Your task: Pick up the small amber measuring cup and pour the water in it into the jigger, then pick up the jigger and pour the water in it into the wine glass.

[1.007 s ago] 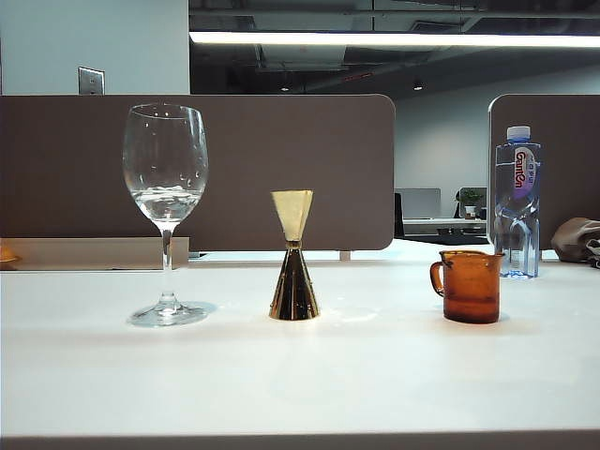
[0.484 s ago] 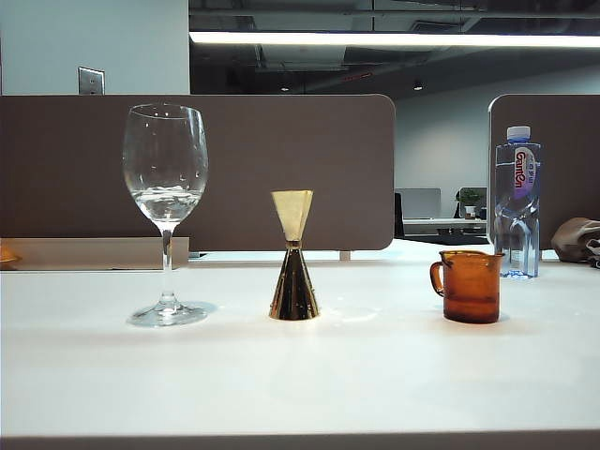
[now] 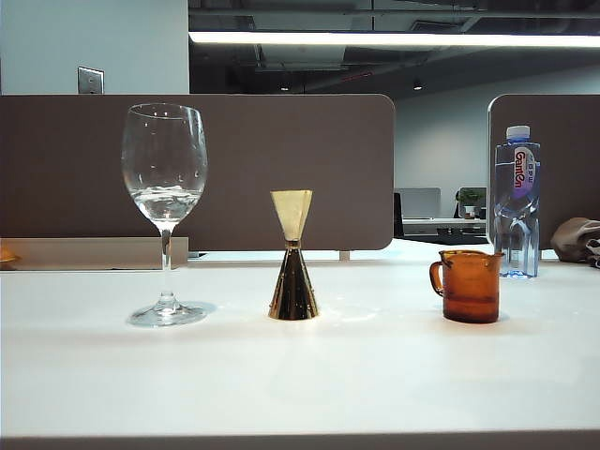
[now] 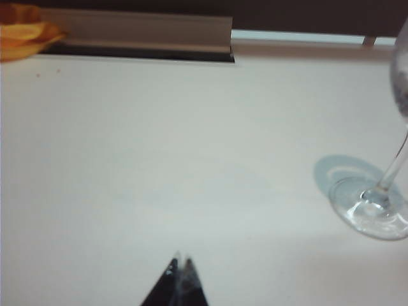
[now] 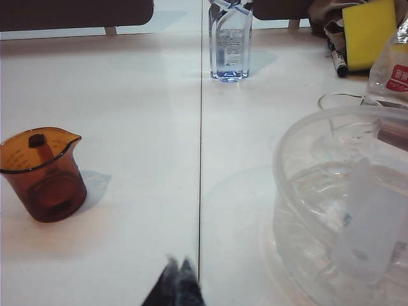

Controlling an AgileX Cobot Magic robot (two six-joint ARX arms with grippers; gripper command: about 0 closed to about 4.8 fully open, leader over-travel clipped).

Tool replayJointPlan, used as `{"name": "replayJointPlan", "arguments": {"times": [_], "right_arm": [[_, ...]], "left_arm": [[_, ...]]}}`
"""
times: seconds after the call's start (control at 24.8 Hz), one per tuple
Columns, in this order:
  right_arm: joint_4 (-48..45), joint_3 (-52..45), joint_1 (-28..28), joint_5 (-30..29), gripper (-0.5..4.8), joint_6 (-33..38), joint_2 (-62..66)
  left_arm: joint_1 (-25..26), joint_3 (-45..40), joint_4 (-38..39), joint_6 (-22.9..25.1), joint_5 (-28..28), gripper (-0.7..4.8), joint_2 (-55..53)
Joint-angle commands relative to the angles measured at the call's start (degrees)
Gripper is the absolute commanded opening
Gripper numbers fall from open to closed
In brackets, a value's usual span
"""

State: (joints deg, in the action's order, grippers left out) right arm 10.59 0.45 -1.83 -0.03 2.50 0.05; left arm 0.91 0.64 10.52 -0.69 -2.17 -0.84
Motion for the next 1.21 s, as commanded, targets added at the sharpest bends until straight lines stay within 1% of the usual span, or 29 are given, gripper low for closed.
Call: {"name": "replayJointPlan", "arguments": {"times": [0.04,0.24,0.32,0.36,0.44,0.48,0.56,0.6,0.77,0.93,1.05,1.21], "right_arm": [[-0.1,-0.3,0.0,0.1,-0.05,0.1,0.1],[-0.1,-0.3,0.0,0.1,-0.05,0.1,0.1],[-0.1,-0.3,0.0,0.1,-0.05,0.1,0.1],[-0.1,-0.3,0.0,0.1,-0.05,0.1,0.1],[-0.1,-0.3,0.0,0.1,-0.05,0.1,0.1],[-0.1,-0.3,0.0,0.1,-0.05,0.1,0.1],[-0.1,-0.3,0.0,0.1,-0.05,0.1,0.1],[-0.1,-0.3,0.0,0.1,-0.05,0.1,0.1],[-0.1,-0.3,0.0,0.1,-0.05,0.1,0.1],[-0.1,-0.3,0.0,0.1,-0.05,0.1,0.1],[-0.1,-0.3,0.0,0.1,-0.05,0.1,0.1],[-0.1,-0.3,0.0,0.1,-0.05,0.1,0.1]], "left_arm": [[-1.3,2.6,2.0,0.4,0.0,-0.02,-2.8],[-3.8,9.4,7.5,0.5,-0.2,-0.02,-8.7],[-4.7,12.9,7.4,0.6,1.1,-0.02,-11.4],[-5.6,17.8,7.9,0.6,0.7,-0.02,-13.9],[-7.5,25.3,10.1,-2.2,-2.7,-0.02,-17.1],[-8.5,29.4,12.8,-2.8,-5.0,-0.02,-18.4],[-11.5,42.6,23.8,-2.8,-10.8,-0.02,-21.6],[-13.6,49.2,29.2,-2.7,-12.6,-0.02,-22.7],[-18.0,59.3,39.0,-2.7,-12.7,-0.02,-23.3],[-21.0,63.5,44.3,-2.7,-12.7,-0.02,-23.4],[-22.3,63.5,47.0,-2.8,-12.7,-0.02,-23.8],[-24.8,63.5,51.6,-3.0,-14.6,-0.02,-25.6]]}}
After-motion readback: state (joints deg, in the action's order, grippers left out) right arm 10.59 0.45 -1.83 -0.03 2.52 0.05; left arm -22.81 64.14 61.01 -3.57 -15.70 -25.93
